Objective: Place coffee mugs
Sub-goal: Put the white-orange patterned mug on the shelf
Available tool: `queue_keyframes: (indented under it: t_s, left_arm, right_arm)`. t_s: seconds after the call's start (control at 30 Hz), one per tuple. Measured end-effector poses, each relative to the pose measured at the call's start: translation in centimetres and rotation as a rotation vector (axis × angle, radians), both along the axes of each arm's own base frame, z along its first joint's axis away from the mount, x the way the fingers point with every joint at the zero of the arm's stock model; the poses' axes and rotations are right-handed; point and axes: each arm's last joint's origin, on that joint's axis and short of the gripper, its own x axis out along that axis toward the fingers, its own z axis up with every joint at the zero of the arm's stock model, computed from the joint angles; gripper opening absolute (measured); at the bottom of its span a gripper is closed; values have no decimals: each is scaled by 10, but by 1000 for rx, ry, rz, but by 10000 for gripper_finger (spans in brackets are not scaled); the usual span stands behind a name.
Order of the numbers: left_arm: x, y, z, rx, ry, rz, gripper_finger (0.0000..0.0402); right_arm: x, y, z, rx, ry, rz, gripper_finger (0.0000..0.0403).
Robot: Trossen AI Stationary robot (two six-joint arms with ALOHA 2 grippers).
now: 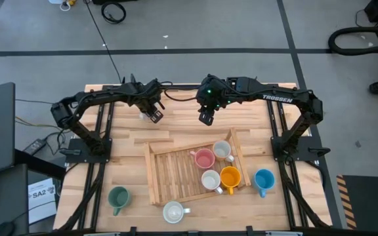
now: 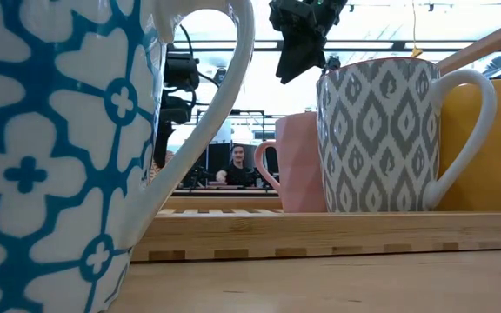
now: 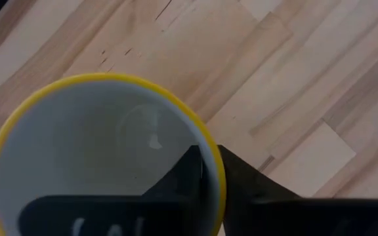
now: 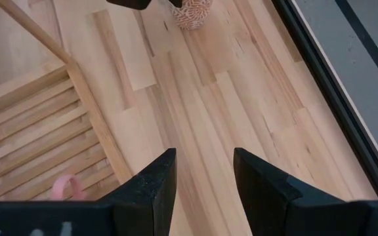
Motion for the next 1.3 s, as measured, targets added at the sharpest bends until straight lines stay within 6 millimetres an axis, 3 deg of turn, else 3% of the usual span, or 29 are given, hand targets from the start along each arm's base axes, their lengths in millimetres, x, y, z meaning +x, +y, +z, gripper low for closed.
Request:
queue_keyframes:
  t_s: [0.3, 0.67, 0.97, 1.3]
  left_arm:
    - [0, -1, 3, -6, 6, -2, 37]
    - [22, -10, 48, 33, -54, -66, 31]
    - [52, -50, 84, 44, -150, -147, 33]
    - [73, -111, 100, -11, -235, -202, 33]
  right_arm:
    - [0, 0, 0, 0, 1, 0, 157]
    - [-3, -6, -1, 3, 16, -18, 157]
    - [-15, -24, -5, 9, 101, -58, 157]
    - [-23, -44, -6, -12, 112, -80, 157]
